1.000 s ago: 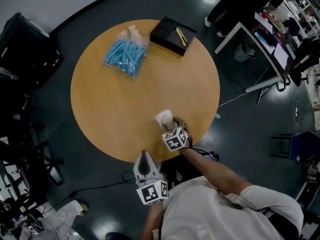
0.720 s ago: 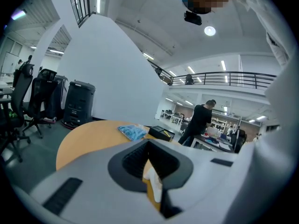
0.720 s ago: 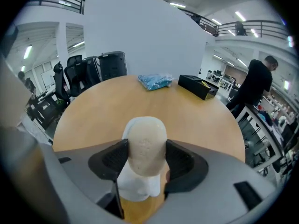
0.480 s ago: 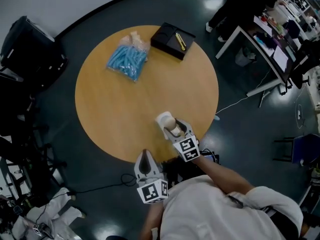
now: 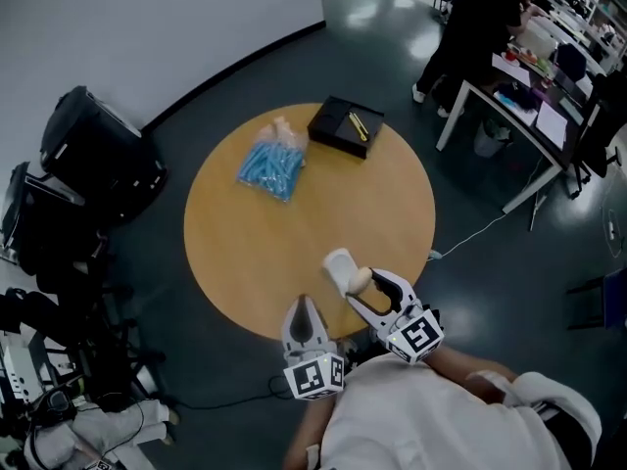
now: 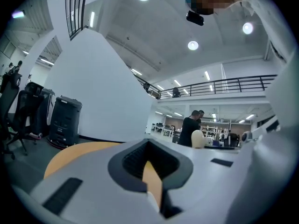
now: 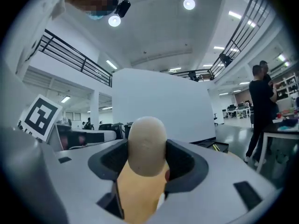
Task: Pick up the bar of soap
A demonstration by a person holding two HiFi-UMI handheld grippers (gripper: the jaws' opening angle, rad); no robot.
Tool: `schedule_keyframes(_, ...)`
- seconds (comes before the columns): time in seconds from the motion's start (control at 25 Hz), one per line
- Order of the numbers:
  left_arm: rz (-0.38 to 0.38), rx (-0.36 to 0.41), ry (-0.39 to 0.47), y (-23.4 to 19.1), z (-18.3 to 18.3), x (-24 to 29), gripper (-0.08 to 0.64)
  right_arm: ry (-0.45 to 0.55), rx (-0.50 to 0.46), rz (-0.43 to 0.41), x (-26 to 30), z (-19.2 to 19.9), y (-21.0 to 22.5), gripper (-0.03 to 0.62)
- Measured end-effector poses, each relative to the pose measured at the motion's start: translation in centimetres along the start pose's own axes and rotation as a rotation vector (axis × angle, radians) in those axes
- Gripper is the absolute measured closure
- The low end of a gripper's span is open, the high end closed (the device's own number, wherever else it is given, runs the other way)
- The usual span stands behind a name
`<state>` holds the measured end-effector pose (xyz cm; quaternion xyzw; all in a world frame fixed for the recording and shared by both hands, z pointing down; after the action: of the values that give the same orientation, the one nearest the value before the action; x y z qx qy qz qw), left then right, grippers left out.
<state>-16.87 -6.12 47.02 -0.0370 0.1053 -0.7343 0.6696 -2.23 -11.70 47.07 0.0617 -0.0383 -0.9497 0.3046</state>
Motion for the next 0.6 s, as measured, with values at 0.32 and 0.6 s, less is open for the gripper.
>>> schedule_keyframes(0.32,0.028,0.006,-0.021,1.3,1.0,-1.0,0.554,0.011,-0.004,0.006,-1.7,0.1,0.0,0.331)
schedule_keyframes(0.6,0.028,0.001,-0.025,1.3,0.9,-1.4,0.554,0.004,-0.013,0.012,-2.3,-0.1,-0.3,0.331)
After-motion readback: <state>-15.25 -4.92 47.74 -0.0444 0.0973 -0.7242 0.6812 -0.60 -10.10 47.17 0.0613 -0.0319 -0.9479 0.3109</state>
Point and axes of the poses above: the fingertips, and each gripper's own axes: x forward along the fingers, y to its right, z out of its underside, the point moved 5 cm from there along -x, backward along the fingers, and after that the axes turned 10 degrees about y, right-handed, at the moved point
